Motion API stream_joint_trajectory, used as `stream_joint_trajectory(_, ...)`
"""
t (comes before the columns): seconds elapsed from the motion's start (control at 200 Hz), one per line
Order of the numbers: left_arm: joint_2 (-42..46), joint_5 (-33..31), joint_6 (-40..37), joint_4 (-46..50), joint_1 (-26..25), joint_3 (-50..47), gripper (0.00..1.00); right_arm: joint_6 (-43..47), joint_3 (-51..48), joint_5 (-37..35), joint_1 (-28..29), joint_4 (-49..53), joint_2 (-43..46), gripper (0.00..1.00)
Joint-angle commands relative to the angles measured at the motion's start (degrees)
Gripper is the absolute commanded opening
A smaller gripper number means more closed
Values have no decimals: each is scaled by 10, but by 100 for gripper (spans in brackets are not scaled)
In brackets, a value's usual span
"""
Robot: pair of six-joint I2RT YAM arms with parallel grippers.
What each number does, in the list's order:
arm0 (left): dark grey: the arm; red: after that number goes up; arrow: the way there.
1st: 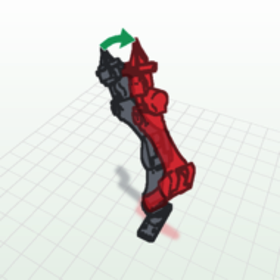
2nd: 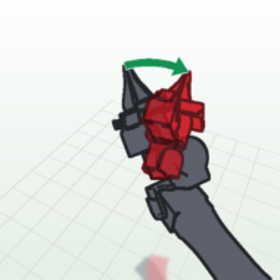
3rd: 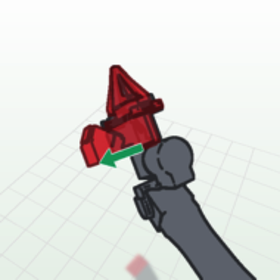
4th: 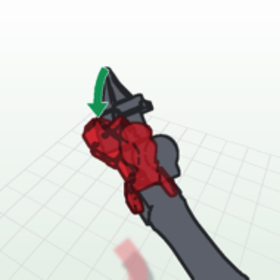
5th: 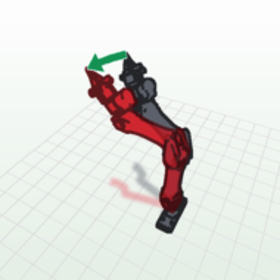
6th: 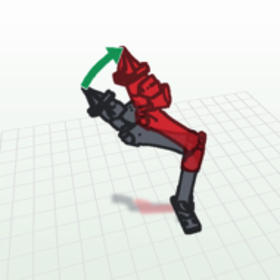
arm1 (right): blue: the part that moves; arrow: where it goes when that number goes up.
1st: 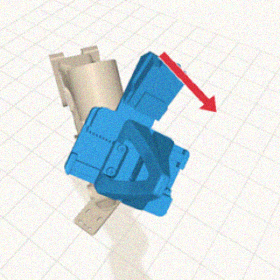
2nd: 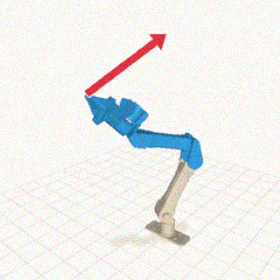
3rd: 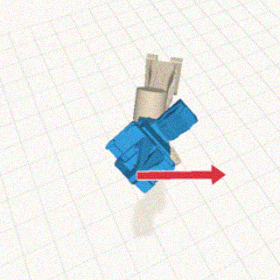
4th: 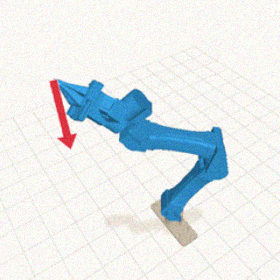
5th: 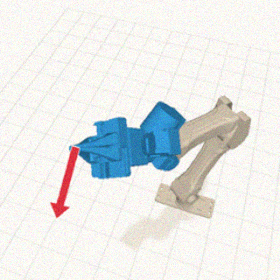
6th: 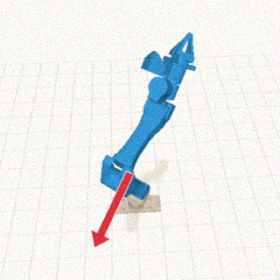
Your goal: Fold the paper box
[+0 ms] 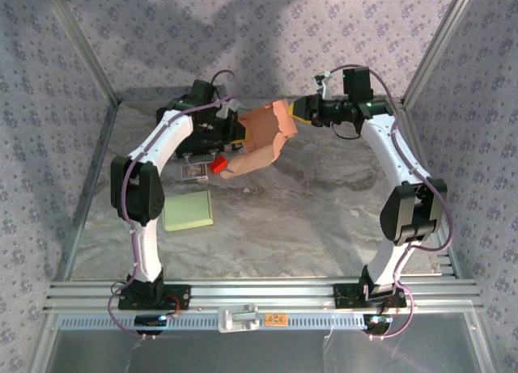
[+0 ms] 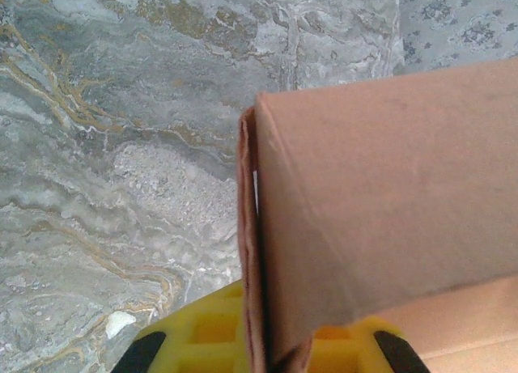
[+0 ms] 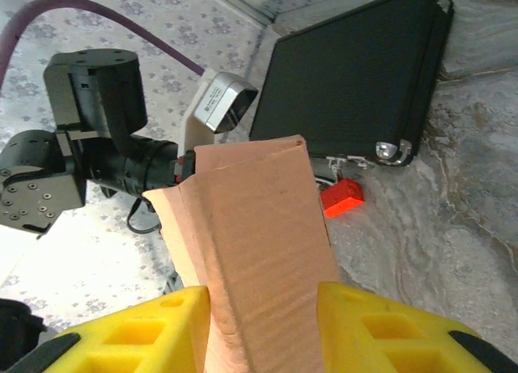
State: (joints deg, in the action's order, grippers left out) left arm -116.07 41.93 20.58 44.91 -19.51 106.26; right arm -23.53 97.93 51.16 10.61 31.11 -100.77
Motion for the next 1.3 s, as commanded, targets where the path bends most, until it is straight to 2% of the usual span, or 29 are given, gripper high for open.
stream_joint_trajectory(0.0,6,5,-20,13,-6,24,0,49,27,-64,13,68,4,40)
stream_joint_trajectory(0.215,11,-9,-26,22,-11,27,0,76,43,-163,33,101,12,38)
stream_joint_trajectory(0.62,25,-21,-29,23,-18,31,0,87,55,-257,70,119,3,34)
stream_joint_trajectory(0.849,28,-23,-32,27,-19,30,0,87,57,-276,77,119,0,26)
stream_joint_trajectory(1.039,29,-20,-36,28,-24,34,0,85,61,-270,81,112,-7,24)
stream_joint_trajectory(1.159,34,-21,-36,19,-25,30,0,85,66,-270,81,116,-13,28)
stream_joint_trajectory(1.299,38,-17,-29,11,-24,26,0,86,67,-235,71,112,-16,32)
